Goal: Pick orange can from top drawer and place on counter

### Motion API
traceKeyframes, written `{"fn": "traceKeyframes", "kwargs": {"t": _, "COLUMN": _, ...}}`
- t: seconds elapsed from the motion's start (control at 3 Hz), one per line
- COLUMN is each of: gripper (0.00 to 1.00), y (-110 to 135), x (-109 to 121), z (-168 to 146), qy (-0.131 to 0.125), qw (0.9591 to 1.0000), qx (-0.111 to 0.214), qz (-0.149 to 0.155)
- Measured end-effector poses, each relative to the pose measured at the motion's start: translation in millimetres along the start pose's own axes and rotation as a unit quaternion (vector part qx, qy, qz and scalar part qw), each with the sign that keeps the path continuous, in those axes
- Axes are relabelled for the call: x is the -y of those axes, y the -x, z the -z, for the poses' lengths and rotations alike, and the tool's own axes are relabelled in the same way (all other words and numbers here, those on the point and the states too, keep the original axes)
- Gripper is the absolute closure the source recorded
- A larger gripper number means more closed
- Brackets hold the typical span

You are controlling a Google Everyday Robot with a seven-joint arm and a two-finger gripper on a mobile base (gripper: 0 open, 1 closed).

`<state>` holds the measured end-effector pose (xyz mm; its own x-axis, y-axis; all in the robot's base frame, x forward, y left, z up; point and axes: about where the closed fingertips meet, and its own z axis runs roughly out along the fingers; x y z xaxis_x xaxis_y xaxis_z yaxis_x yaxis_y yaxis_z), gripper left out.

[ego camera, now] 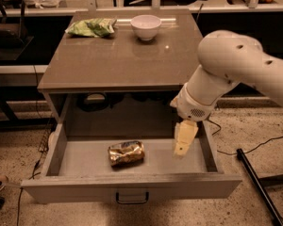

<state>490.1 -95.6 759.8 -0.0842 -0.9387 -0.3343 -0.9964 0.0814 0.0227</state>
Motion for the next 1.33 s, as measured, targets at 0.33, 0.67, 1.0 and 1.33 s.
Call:
{"fn": "traceKeyframes", "kwargs": {"t": 0.33, "gripper": 0.0, "y": 0, "x": 14, "z": -50, "qy": -0.004, "qw": 0.9999, "qx": 0.011, "qz": -0.006}}
{"fn": "traceKeyframes", "kwargs": {"t": 0.67, "gripper": 0.0, "y": 13, "x": 21, "z": -75, "qy": -0.013, "qw": 0.9994, "qx": 0.03, "qz": 0.004}}
{"fn": "traceKeyframes", "kwargs": {"t": 1.0, "gripper": 0.0, "y": 36, "x": 26, "z": -105, "qy": -0.017, "qw": 0.9976, "qx": 0.064, "qz": 0.019}}
{"fn": "traceKeyframes", "kwargs": {"t": 1.33, "gripper": 0.0, "y": 61, "x": 35, "z": -143, "qy": -0.028, "qw": 0.9939, "qx": 0.102, "qz": 0.029}}
